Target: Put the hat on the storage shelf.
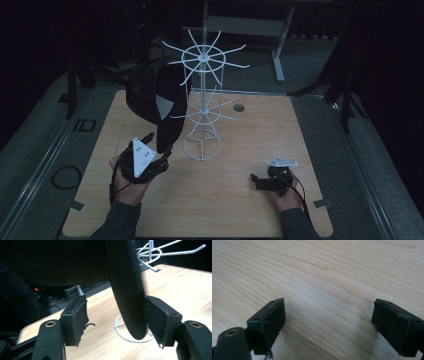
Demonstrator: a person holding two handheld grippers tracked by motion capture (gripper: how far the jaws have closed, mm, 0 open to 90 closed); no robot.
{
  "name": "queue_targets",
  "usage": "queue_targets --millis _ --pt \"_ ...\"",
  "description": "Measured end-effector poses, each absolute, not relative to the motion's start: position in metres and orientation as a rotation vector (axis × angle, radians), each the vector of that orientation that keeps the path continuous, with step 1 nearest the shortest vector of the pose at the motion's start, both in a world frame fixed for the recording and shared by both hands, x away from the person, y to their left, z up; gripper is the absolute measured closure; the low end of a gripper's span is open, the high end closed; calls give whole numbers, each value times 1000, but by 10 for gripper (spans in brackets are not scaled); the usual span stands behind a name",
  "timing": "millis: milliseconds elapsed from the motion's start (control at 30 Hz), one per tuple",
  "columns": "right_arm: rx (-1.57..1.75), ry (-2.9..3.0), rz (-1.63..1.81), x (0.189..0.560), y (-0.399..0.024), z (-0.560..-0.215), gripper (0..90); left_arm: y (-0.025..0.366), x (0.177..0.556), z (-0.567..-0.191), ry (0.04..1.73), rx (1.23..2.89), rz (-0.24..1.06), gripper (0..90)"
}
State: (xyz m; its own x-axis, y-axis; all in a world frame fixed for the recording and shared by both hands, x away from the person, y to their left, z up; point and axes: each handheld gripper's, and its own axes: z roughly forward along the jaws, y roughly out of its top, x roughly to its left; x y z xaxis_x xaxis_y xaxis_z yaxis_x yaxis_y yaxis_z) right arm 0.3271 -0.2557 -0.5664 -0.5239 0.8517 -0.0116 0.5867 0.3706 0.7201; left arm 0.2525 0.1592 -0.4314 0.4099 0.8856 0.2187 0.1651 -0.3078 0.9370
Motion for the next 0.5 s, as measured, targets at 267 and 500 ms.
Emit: queue_targets --millis 267,500 --pt "1252 2254 949 327 -256 -566 117 169 252 -430 924 1693 866 276" --pt "1252 2255 949 327 -256 -566 117 177 250 -430 918 1648 748 248"
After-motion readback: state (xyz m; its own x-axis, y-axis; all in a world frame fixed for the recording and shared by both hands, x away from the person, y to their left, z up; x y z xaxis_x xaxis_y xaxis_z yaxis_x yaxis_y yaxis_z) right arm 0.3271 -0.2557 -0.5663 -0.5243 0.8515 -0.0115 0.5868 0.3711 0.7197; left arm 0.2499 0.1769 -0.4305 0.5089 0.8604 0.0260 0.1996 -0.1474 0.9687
